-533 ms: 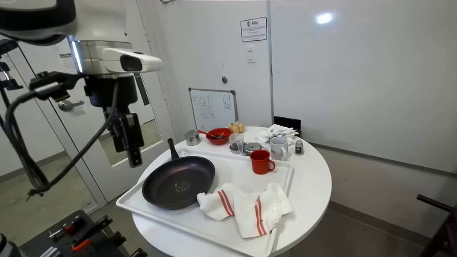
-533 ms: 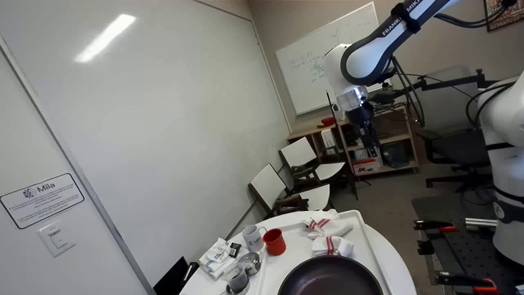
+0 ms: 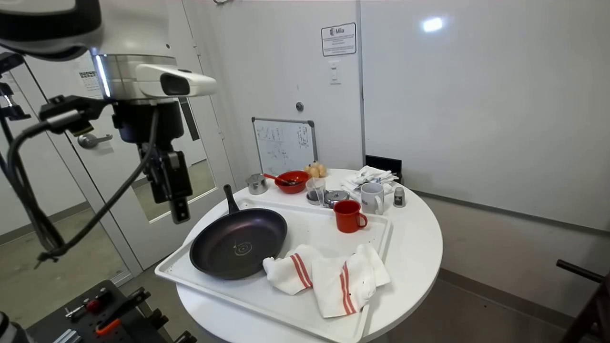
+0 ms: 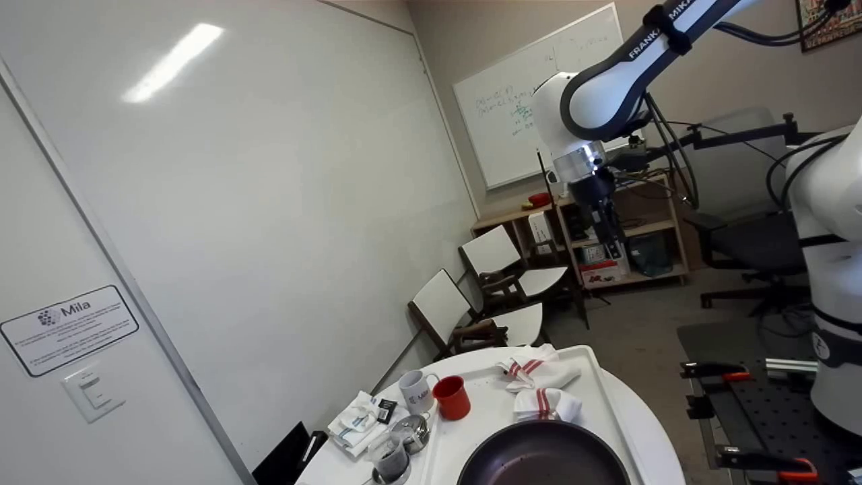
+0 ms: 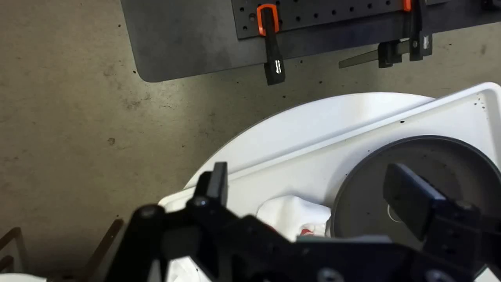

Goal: Move the red cup to the left

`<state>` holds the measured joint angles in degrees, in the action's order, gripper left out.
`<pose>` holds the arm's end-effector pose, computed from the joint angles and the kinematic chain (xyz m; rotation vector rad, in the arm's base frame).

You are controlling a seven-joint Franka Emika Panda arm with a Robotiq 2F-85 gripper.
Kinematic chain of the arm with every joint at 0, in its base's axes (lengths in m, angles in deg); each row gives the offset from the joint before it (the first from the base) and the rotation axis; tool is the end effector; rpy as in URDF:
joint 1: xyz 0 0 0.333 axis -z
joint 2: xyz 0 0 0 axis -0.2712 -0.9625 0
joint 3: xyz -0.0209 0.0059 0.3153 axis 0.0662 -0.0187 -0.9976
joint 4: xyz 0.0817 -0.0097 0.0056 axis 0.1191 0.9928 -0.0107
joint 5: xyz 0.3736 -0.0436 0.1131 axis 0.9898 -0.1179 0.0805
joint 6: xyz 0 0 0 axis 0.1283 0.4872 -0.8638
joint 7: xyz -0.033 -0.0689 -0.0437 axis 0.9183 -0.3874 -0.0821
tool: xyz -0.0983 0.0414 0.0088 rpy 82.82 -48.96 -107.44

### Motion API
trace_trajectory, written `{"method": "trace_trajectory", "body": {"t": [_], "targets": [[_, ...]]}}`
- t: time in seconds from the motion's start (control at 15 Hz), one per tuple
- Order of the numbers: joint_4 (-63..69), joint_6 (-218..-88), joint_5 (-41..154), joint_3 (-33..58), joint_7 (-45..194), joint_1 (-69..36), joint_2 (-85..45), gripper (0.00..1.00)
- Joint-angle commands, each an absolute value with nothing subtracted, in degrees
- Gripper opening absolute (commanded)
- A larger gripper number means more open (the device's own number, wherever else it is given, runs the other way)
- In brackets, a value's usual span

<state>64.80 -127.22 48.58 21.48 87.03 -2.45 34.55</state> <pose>0.2896 -0.1518 0.4180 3.1169 -0.2890 -0.2086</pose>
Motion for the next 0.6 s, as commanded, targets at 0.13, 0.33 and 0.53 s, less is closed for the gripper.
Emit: {"method": "trace_trajectory", "body": {"t": [0.13,0.33,0.53], "targets": [[64.4,-127.4,48.6,21.5,87.1,-2.6,33.8,1.0],[62.9,-131.3,49.1,21.6,86.5,-3.2,30.1,1.0],[61.3,-135.6,50.4,21.5,86.9,-4.4,26.0,1.0]]}}
